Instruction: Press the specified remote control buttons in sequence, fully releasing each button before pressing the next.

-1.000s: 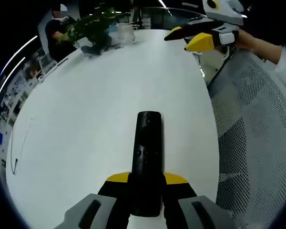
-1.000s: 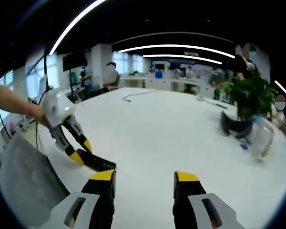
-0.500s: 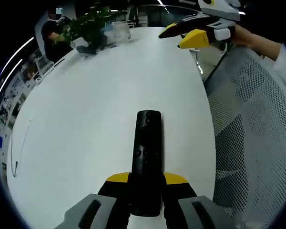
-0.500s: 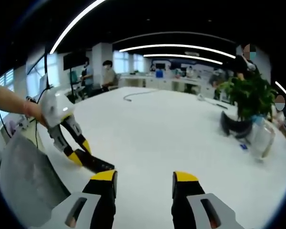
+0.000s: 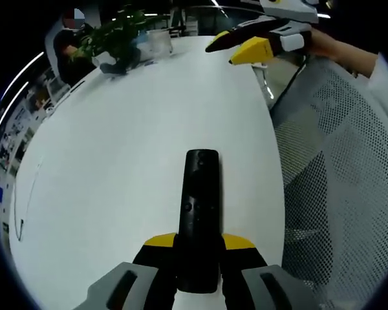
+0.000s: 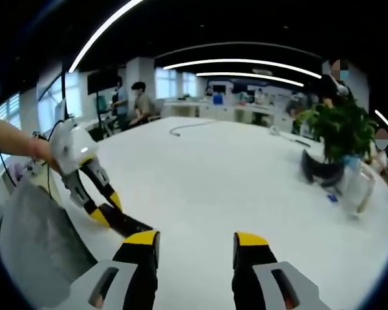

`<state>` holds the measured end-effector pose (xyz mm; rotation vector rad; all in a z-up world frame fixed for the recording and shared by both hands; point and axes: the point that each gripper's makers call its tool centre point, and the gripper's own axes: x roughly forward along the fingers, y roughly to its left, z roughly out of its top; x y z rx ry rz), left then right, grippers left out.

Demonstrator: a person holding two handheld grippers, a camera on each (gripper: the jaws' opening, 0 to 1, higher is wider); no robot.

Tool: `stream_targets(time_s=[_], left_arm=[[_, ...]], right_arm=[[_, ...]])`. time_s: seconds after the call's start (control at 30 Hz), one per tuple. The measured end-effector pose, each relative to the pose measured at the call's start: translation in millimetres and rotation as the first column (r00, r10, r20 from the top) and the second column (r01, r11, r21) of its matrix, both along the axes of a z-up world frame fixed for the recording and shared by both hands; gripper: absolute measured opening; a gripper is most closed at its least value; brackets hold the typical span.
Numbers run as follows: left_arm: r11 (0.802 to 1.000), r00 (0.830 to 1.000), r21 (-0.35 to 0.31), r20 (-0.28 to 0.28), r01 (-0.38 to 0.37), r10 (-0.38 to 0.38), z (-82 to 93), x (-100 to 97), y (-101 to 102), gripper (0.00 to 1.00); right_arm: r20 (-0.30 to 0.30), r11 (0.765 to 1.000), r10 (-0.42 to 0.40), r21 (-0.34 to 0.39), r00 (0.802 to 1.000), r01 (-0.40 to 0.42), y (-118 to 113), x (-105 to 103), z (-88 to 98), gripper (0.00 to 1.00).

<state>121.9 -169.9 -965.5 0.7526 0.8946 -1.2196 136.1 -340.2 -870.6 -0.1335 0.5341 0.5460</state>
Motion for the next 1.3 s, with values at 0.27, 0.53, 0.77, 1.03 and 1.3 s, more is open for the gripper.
stream_targets(time_s=[0.27,0.53,0.77,1.03,1.3], left_arm=[[1.0,1.0,0.009,0.004,0.012,-0.012,0.0,-9.9,-1.5,0.24],[1.0,1.0,0.014,0.003,0.017,-0.017,0.3,-17.2,-2.3,0.24],[1.0,1.0,0.011,0.002,0.019,-0.019,0.5,-23.9,-2.9,0.24],[1.0,1.0,0.006,0.001,0.022,-0.022,0.7,-31.7,-3.3,0.24],[0.999,1.0,0.009,-0.001,0.031,-0.031,0.6,-37.4,-3.2,0.24]], right_arm=[[0.007,1.0,0.013,0.02,1.0,-0.013,3.5,1.0,1.8,0.44],[-0.002,1.0,0.022,0.005,1.0,-0.022,4.5,-0.1,-0.8,0.43],[-0.007,1.0,0.028,0.002,1.0,-0.028,4.8,-0.7,-1.7,0.42],[-0.007,0.999,0.033,0.003,0.999,-0.033,5.4,-1.6,-1.5,0.41],[-0.011,0.999,0.044,0.001,0.999,-0.044,7.5,-2.9,-2.1,0.4]])
